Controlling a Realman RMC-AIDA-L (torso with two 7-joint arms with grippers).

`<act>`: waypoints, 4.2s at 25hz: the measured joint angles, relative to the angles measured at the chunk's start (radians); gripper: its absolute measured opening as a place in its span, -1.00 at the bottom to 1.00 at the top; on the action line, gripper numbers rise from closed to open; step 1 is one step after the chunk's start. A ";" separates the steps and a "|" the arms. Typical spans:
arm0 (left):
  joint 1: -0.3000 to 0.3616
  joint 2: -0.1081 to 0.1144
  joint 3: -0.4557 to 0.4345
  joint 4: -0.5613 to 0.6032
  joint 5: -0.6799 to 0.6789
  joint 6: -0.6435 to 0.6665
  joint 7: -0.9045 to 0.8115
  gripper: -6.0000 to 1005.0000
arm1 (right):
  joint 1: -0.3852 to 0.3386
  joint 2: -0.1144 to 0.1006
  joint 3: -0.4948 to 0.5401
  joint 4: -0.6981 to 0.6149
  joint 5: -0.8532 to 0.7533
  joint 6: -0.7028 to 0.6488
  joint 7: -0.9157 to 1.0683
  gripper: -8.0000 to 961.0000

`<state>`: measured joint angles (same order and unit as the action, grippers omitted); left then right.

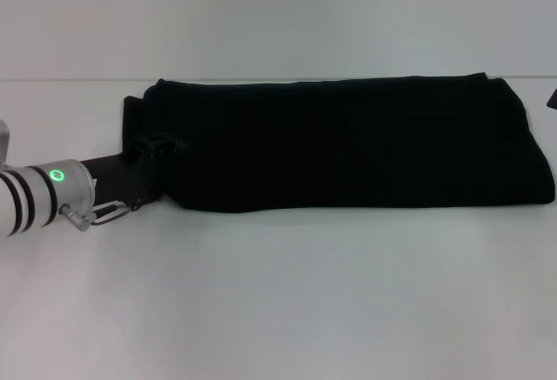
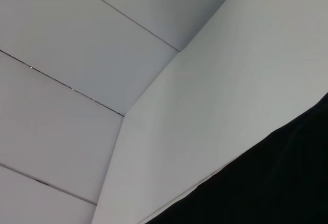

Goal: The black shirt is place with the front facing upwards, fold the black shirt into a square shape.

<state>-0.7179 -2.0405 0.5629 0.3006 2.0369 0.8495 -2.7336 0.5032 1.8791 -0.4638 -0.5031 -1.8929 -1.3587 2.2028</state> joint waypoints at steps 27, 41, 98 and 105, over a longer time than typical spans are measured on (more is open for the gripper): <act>0.107 -0.024 -0.035 0.118 -0.038 -0.010 0.213 -0.93 | -0.006 -0.008 0.010 -0.005 0.002 0.018 0.001 0.90; 0.276 -0.052 -0.311 0.210 -0.129 0.115 0.312 -0.93 | -0.001 0.001 0.027 0.000 0.006 0.047 0.005 0.90; 0.101 -0.006 0.050 0.444 -0.126 0.598 0.223 0.81 | 0.441 0.034 -0.304 0.053 -0.558 0.346 0.437 0.90; 0.089 -0.004 0.045 0.445 -0.144 0.577 0.234 0.80 | 0.506 0.087 -0.319 0.103 -0.567 0.453 0.457 0.90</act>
<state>-0.6288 -2.0447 0.6076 0.7455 1.8934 1.4268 -2.4995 1.0092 1.9659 -0.7832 -0.3996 -2.4598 -0.9054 2.6596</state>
